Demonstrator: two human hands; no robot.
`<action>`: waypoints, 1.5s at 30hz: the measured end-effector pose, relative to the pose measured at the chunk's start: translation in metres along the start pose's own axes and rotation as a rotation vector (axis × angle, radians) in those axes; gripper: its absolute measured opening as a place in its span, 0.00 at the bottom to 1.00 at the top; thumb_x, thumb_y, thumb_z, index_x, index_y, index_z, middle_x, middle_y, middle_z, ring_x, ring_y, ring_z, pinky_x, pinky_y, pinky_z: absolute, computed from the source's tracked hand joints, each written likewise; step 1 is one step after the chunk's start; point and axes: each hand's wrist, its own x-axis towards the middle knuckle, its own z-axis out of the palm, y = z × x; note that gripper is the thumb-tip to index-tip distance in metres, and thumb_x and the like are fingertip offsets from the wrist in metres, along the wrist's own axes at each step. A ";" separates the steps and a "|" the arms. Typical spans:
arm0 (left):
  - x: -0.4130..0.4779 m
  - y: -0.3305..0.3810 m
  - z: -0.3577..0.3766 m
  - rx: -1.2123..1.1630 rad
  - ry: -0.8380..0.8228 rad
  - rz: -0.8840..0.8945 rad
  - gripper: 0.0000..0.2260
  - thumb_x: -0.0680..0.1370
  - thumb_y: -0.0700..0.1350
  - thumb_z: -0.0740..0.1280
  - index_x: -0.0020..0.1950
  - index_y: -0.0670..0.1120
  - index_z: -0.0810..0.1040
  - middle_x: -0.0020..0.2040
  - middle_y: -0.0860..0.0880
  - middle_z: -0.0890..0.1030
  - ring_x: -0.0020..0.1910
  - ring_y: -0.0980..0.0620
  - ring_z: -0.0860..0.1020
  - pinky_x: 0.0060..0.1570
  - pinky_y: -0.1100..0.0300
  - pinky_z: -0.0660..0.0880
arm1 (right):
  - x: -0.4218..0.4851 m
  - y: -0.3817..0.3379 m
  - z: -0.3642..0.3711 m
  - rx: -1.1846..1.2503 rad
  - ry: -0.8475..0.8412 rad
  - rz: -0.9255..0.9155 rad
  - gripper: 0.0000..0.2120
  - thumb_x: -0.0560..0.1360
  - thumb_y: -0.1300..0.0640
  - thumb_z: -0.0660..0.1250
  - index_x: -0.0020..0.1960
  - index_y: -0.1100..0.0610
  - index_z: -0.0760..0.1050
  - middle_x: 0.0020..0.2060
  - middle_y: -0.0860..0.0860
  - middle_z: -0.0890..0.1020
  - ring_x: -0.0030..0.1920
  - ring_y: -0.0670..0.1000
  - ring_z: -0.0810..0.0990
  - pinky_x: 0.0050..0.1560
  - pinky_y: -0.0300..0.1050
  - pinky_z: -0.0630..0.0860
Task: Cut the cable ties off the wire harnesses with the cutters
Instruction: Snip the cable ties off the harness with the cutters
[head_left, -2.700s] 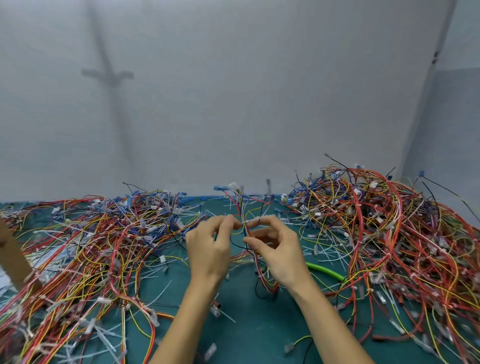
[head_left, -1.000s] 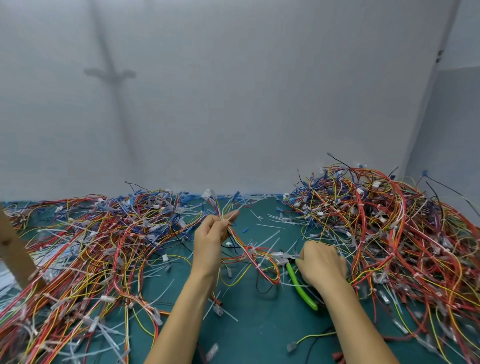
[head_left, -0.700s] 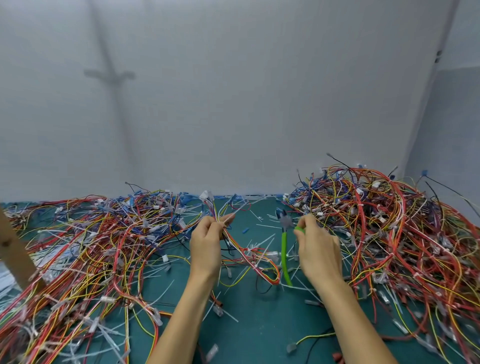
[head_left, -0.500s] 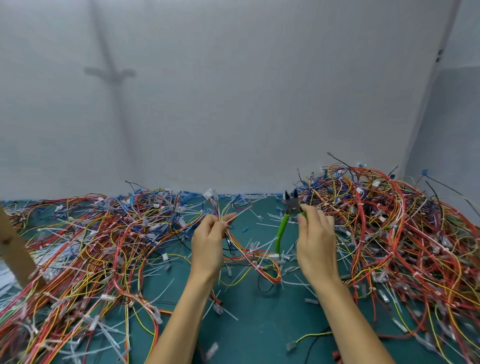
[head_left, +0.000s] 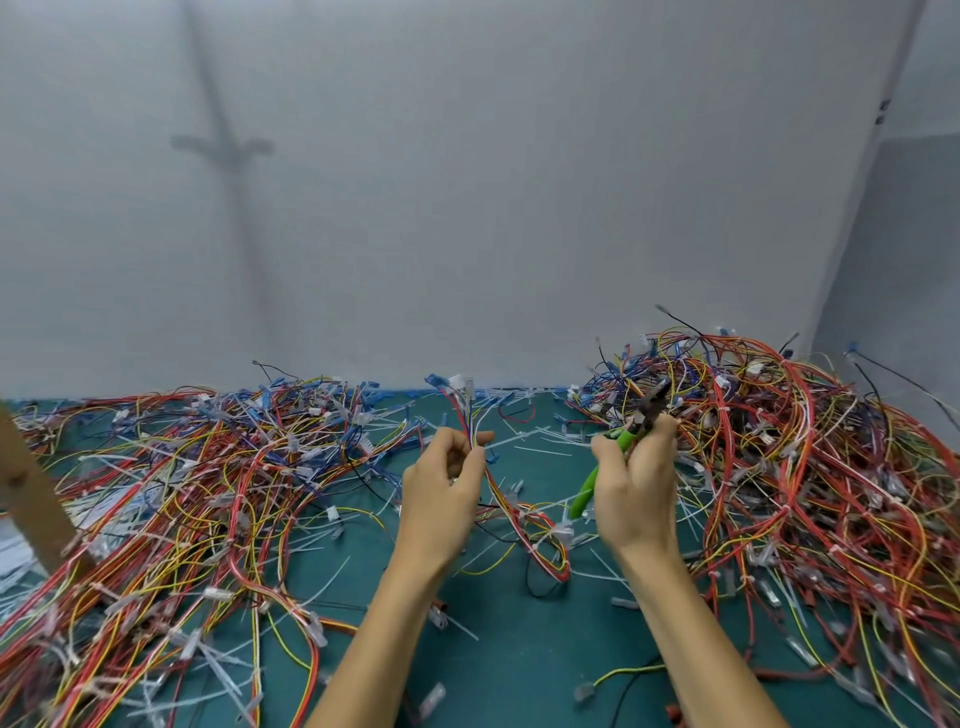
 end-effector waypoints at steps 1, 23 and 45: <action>0.000 0.000 0.000 0.001 0.005 -0.006 0.11 0.78 0.41 0.64 0.37 0.46 0.69 0.40 0.63 0.83 0.27 0.59 0.65 0.29 0.67 0.64 | -0.001 -0.003 0.001 0.090 -0.044 0.025 0.05 0.73 0.54 0.60 0.45 0.50 0.63 0.43 0.52 0.70 0.47 0.53 0.71 0.49 0.49 0.68; 0.001 -0.007 0.005 0.245 0.048 -0.118 0.06 0.82 0.47 0.61 0.46 0.48 0.67 0.39 0.51 0.80 0.41 0.47 0.78 0.42 0.51 0.73 | -0.018 -0.013 0.020 -0.184 -0.321 -0.525 0.22 0.80 0.33 0.48 0.61 0.46 0.70 0.43 0.36 0.70 0.46 0.45 0.71 0.48 0.40 0.69; 0.001 0.002 0.006 -0.640 -0.016 -0.362 0.08 0.75 0.35 0.70 0.54 0.38 0.82 0.46 0.42 0.86 0.38 0.55 0.81 0.38 0.66 0.75 | -0.019 0.004 0.022 -0.641 -0.544 -0.096 0.24 0.79 0.34 0.47 0.40 0.50 0.69 0.39 0.47 0.73 0.46 0.56 0.75 0.42 0.51 0.67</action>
